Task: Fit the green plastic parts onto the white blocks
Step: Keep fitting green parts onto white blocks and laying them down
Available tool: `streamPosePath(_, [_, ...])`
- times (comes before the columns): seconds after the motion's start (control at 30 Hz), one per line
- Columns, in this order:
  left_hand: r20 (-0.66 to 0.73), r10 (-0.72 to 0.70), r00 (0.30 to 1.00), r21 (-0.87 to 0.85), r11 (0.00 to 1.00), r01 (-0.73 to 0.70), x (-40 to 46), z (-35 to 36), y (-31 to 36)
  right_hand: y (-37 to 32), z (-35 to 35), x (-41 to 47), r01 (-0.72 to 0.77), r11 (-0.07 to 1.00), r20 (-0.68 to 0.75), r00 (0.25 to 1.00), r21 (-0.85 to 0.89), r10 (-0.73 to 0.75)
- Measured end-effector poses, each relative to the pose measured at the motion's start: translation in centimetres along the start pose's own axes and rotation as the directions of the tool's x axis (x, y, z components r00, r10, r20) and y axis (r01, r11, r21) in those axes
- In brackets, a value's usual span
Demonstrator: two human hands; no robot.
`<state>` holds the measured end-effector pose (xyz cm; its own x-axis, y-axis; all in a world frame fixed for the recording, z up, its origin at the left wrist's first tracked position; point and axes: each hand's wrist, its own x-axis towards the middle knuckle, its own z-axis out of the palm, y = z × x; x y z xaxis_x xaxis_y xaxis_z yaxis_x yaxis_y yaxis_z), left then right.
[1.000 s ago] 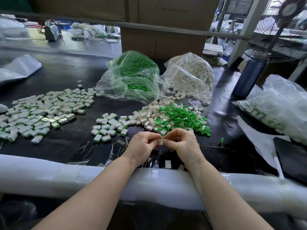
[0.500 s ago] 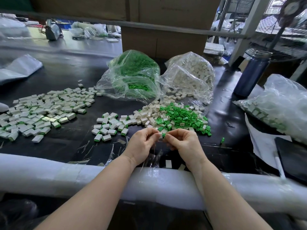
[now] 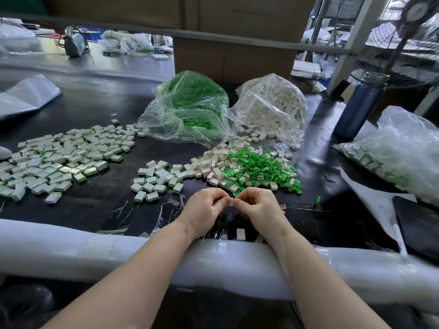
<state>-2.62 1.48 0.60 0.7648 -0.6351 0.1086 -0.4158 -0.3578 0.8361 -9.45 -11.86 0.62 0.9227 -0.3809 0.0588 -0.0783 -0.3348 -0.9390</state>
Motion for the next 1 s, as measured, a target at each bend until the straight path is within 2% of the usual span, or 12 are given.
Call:
streamPosePath(0.23, [-0.057, -0.016, 0.998, -0.126, 0.992, 0.009, -0.06, 0.30, 0.33, -0.21, 0.00, -0.08, 0.055, 0.980, -0.081, 0.996, 0.189, -0.040])
streamPosePath(0.53, [-0.071, -0.019, 0.997, -0.124, 0.992, 0.010, 0.09, 0.27, 0.18, -0.01, -0.07, -0.16, 0.117, 0.957, -0.006, 0.993, 0.266, -0.119])
streamPosePath(0.73, [-0.054, -0.037, 0.998, -0.219, 0.975, 0.024, 0.18, 0.09, 0.26, -0.05, 0.02, -0.08, 0.095, 0.972, -0.012, 0.995, 0.215, -0.095])
streamPosePath(1.0, [-0.019, 0.039, 0.999, -0.201, 0.979, -0.042, 0.12, 0.02, 0.63, -0.31, 0.18, 0.01, 0.087, 0.992, 0.140, 0.985, 0.093, -0.100])
